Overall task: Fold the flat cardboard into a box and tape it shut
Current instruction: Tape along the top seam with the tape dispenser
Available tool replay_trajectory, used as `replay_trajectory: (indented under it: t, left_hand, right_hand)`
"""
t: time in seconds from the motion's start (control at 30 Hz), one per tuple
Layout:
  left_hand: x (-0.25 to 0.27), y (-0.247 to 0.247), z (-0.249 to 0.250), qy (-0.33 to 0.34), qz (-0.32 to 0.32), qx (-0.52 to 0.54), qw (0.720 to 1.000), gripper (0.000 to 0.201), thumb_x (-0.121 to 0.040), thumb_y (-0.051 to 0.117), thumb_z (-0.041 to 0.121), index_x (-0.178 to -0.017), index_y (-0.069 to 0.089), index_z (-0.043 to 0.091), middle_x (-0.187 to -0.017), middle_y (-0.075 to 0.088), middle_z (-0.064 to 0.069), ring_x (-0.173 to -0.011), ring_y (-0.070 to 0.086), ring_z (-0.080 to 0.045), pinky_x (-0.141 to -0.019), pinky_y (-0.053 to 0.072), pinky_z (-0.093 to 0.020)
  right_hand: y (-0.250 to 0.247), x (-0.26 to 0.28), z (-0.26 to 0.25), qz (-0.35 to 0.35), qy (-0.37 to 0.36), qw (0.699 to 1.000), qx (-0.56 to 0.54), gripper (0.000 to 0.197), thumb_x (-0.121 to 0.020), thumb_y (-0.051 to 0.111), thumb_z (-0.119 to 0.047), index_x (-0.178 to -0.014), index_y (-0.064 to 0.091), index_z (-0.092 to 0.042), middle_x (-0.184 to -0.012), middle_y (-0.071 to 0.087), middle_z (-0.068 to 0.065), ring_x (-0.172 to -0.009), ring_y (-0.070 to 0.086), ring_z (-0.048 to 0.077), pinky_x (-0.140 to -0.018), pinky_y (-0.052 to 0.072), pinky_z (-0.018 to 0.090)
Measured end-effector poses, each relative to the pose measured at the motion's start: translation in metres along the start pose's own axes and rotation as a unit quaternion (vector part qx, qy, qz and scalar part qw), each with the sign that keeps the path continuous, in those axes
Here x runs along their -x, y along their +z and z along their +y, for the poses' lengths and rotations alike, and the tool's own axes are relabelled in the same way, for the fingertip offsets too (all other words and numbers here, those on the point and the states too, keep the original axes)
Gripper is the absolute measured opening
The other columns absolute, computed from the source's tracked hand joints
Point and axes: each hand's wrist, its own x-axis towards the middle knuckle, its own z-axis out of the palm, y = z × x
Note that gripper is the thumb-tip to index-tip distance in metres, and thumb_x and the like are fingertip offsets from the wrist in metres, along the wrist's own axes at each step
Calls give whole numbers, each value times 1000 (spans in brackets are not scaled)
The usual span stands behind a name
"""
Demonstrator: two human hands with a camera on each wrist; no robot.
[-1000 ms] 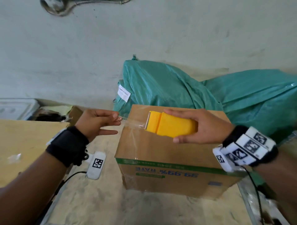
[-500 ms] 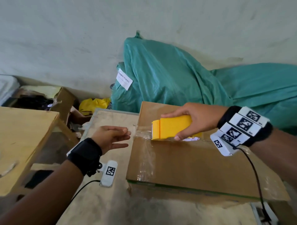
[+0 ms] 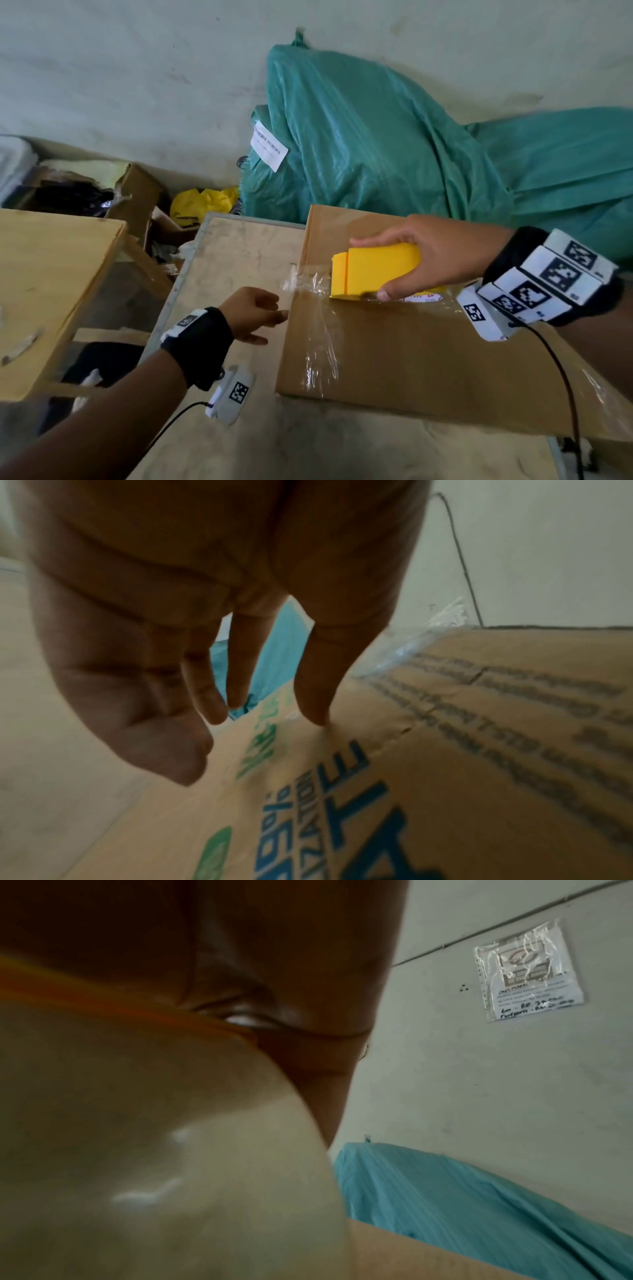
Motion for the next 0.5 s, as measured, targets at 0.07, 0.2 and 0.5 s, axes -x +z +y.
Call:
replay_trajectory:
  t: [0.07, 0.2, 0.5]
  left_hand:
    - [3, 0, 1, 16, 50, 44, 998, 57, -88, 67, 12, -140, 45, 15, -127, 60, -7, -108, 62, -26, -73, 59, -45]
    - [19, -7, 30, 139, 154, 78, 975, 58, -95, 54, 35, -148, 32, 29, -137, 52, -3, -121, 53, -24, -87, 51, -43]
    - [35, 36, 80, 220, 31, -144, 964, 64, -99, 18, 53, -153, -8, 30, -162, 6, 4, -150, 7, -17, -122, 10, -38]
  right_hand:
    - [-1, 1, 0, 9, -3, 1000, 7, 85, -68, 79, -63, -143, 40, -53, -133, 52, -23, -106, 53, -6, -81, 42, 17]
    - [-4, 2, -1, 8, -20, 1000, 14, 83, -72, 81, -55, -144, 43, -47, -118, 52, -30, -88, 48, -26, -69, 39, 7]
    - [0, -1, -5, 23, -42, 997, 67, 83, -71, 82, -54, -145, 46, -40, -120, 48, -24, -106, 46, -2, -77, 33, 8]
